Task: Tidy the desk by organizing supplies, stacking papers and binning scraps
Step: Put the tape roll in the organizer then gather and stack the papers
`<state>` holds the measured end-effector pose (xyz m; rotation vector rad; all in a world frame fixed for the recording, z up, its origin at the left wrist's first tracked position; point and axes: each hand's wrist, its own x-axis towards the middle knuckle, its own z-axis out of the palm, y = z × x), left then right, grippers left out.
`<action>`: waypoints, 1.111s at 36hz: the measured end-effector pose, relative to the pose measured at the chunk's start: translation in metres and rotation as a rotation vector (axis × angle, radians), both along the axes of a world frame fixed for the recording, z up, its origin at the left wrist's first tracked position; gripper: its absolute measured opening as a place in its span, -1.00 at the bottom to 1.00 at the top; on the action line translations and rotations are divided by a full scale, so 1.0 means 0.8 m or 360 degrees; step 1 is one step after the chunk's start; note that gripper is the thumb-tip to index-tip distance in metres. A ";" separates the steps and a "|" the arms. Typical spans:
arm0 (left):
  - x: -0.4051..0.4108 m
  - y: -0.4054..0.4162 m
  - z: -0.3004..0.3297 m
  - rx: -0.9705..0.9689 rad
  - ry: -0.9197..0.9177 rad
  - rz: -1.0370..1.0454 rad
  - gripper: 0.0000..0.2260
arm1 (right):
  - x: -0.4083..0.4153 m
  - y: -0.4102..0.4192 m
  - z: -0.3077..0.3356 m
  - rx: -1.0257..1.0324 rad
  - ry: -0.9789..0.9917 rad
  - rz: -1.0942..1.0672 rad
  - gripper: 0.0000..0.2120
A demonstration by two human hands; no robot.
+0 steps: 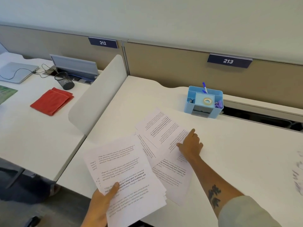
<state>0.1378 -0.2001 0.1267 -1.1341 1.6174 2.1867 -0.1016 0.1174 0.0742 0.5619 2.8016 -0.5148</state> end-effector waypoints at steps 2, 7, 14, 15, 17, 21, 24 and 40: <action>-0.010 -0.003 0.001 -0.0006 -0.0011 -0.0044 -0.57 | 0.000 -0.001 0.000 -0.0054 -0.0053 -0.0049 0.13; -0.037 -0.005 0.010 0.0008 -0.0001 -0.0136 -0.62 | 0.000 -0.004 -0.009 0.0071 -0.0079 0.0016 0.05; -0.069 -0.004 0.016 0.0029 -0.0015 -0.0269 -0.65 | -0.003 -0.010 -0.004 0.0153 -0.0125 0.0032 0.05; -0.073 -0.004 0.015 0.0013 -0.0011 -0.0287 -0.63 | -0.003 -0.010 -0.003 0.0157 -0.0124 0.0031 0.03; -0.080 -0.005 0.013 -0.0005 -0.0001 -0.0319 -0.59 | 0.000 -0.012 -0.004 0.0182 -0.0092 0.0045 -0.03; -0.090 -0.008 0.008 -0.0001 0.0001 -0.0354 -0.59 | 0.008 -0.016 -0.010 0.0144 0.0090 0.0117 -0.15; -0.094 -0.011 0.005 -0.0005 -0.0001 -0.0380 -0.59 | 0.012 -0.019 -0.012 -0.0147 0.0272 -0.0110 -0.22; -0.121 -0.028 0.009 -0.0070 0.0039 -0.0469 -0.59 | -0.013 0.067 0.172 -0.0846 0.0863 -0.0399 -0.86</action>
